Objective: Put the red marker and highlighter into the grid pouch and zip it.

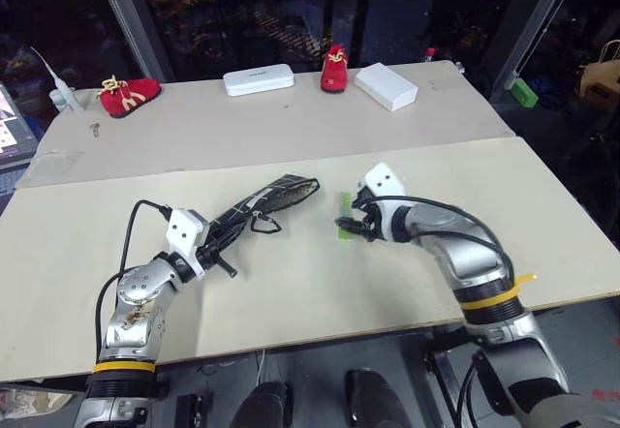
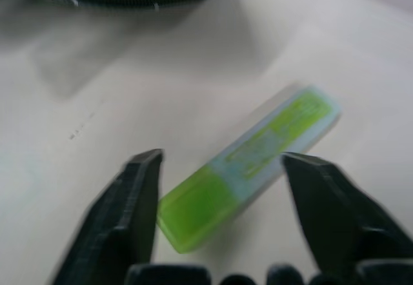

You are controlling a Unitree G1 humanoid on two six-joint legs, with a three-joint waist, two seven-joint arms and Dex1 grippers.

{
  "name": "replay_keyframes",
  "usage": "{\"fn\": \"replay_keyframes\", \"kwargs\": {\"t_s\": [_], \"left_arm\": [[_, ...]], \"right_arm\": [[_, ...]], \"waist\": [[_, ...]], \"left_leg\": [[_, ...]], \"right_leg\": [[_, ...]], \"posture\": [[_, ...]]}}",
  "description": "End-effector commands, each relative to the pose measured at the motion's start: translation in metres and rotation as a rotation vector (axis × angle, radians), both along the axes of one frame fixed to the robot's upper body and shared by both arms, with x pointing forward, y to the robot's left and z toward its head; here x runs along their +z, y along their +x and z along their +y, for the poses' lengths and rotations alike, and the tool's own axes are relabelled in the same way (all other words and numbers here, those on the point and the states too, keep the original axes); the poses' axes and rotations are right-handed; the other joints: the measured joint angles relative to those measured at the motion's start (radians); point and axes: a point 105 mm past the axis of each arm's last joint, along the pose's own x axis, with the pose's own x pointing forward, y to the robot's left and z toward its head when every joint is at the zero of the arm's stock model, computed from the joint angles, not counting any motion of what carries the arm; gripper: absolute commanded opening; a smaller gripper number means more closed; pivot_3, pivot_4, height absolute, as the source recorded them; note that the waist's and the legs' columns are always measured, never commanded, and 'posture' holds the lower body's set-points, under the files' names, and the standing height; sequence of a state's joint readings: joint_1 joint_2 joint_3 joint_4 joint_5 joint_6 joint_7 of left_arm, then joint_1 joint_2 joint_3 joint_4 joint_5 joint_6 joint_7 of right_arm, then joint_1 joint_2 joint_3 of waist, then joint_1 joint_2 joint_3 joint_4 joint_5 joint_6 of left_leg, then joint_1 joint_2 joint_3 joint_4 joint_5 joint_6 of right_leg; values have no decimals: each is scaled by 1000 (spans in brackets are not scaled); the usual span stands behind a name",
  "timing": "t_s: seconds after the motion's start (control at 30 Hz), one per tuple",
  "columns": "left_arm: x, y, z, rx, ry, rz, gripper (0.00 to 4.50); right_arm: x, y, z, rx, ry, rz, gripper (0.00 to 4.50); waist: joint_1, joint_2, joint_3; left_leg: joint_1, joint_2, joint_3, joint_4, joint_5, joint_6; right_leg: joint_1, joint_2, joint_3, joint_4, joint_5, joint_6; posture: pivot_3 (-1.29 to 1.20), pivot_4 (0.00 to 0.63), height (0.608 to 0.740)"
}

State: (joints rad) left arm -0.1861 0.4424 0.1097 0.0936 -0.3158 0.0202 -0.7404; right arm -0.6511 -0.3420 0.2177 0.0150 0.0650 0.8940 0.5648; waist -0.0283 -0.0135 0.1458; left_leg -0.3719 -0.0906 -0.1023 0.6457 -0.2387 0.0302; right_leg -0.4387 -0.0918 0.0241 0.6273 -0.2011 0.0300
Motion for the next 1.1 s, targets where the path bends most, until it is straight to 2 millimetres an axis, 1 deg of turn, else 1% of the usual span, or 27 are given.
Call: {"fn": "replay_keyframes", "kwargs": {"t_s": [0.03, 0.17, 0.3, 0.43, 0.47, 0.5, 0.67, 0.7, 0.73, 0.77, 0.83, 0.87, 0.93, 1.0, 1.03, 1.1], "left_arm": [[15, 0, -1, -2, -8, -56, 0], [14, 0, -2, -4, -8, -53, 0], [15, 1, -2, -1, -10, -55, 0], [15, 0, -2, 1, -11, -57, 0], [15, 0, -2, 2, -11, -58, 0], [15, 0, -2, 4, -11, -58, 0], [16, 0, 0, 7, -11, -61, 0], [16, 0, 0, 7, -12, -62, 0], [17, 0, 0, 7, -11, -63, 0], [17, 0, 0, 6, -10, -63, 0], [16, 0, -1, 2, -11, -63, 0], [16, -1, -1, -1, -11, -61, 0], [15, -1, -2, -7, -11, -57, 0], [15, -2, -4, -15, -10, -53, 0], [14, -2, -4, -18, -9, -51, 0], [14, -2, -5, -22, -9, -49, 0]], "right_arm": [[9, 8, 1, -61, -1, -28, 4216], [0, 14, 3, -115, 5, 7, 4216], [-13, 19, 7, -169, 9, 51, 4216], [-21, 24, 0, -226, 15, 60, 4216], [-22, 25, -3, -237, 18, 59, 3712], [-22, 26, -6, -249, 22, 54, 3567], [-17, 29, -13, -256, 27, 33, 1785], [-14, 30, -15, -250, 21, 21, 1530], [-11, 31, -16, -245, 13, 6, 1161], [-9, 32, -17, -240, 7, -3, 1061], [13, 35, -13, -188, 19, -131, 1063], [29, 36, -10, -136, 19, -227, 1063], [55, 33, -5, -47, 7, -377, 1063], [82, 26, 2, 71, -44, -549, 1063], [94, 19, 7, 155, -94, -649, 1063], [102, 5, 17, 302, -178, -761, 1063]], "waist": [[3, 0, 0], [5, 0, 0], [4, 0, 0], [4, 0, 0], [4, 0, 0], [5, -1, 0], [6, -1, -1], [6, -1, -1], [6, -1, -1], [7, -1, -1], [8, -1, 0], [8, -1, 0], [8, -1, 0], [7, -1, 0], [5, -1, 0], [4, -1, 0]], "left_leg": [[0, 0, 0, 0, 0, 0], [0, 0, 0, 0, 0, 0], [0, 0, 0, 0, 0, 0], [2, 0, 1, 0, 0, 0], [3, 0, 1, 0, 0, 0], [4, 0, 1, 0, 0, 0], [4, 0, 1, 0, 0, 0], [4, 0, 1, 0, 0, 0], [4, 0, 1, 0, 0, 0], [3, 0, 1, 0, 0, 0], [3, 0, 1, 0, 0, 0], [3, 0, 1, 0, 0, 0], [2, 0, 1, 0, 0, 0], [1, 0, 1, 0, 0, 0], [1, 0, 1, 0, 0, 0], [1, 0, 2, 0, 0, 0]], "right_leg": [[0, 0, 0, 0, 0, 0], [0, 1, 0, 0, 0, 0], [0, 1, 0, 0, 0, 0], [2, 1, 0, 0, 0, 0], [3, 1, 0, 0, 0, 0], [3, 1, 0, 0, 0, 0], [4, 1, 0, 1, 0, 0], [3, 1, 0, 1, 0, 0], [3, 1, 0, 0, 0, 0], [3, 1, 0, 0, 0, 0], [3, 1, 0, 0, 0, 0], [2, 1, 0, 0, 0, 0], [1, 1, 0, 0, 0, 0], [1, 1, 0, 0, 0, 0], [0, 2, -1, 0, 0, 0], [1, 2, -1, -1, 0, 0]], "posture": [[0, 150, 740], [0, 150, 740], [0, 150, 740], [0, 150, 740], [0, 150, 740], [0, 150, 740], [0, 150, 740], [0, 150, 740], [0, 150, 740], [0, 150, 740], [0, 150, 740], [0, 150, 740], [0, 150, 740], [0, 150, 740], [0, 150, 740], [0, 150, 740]]}}
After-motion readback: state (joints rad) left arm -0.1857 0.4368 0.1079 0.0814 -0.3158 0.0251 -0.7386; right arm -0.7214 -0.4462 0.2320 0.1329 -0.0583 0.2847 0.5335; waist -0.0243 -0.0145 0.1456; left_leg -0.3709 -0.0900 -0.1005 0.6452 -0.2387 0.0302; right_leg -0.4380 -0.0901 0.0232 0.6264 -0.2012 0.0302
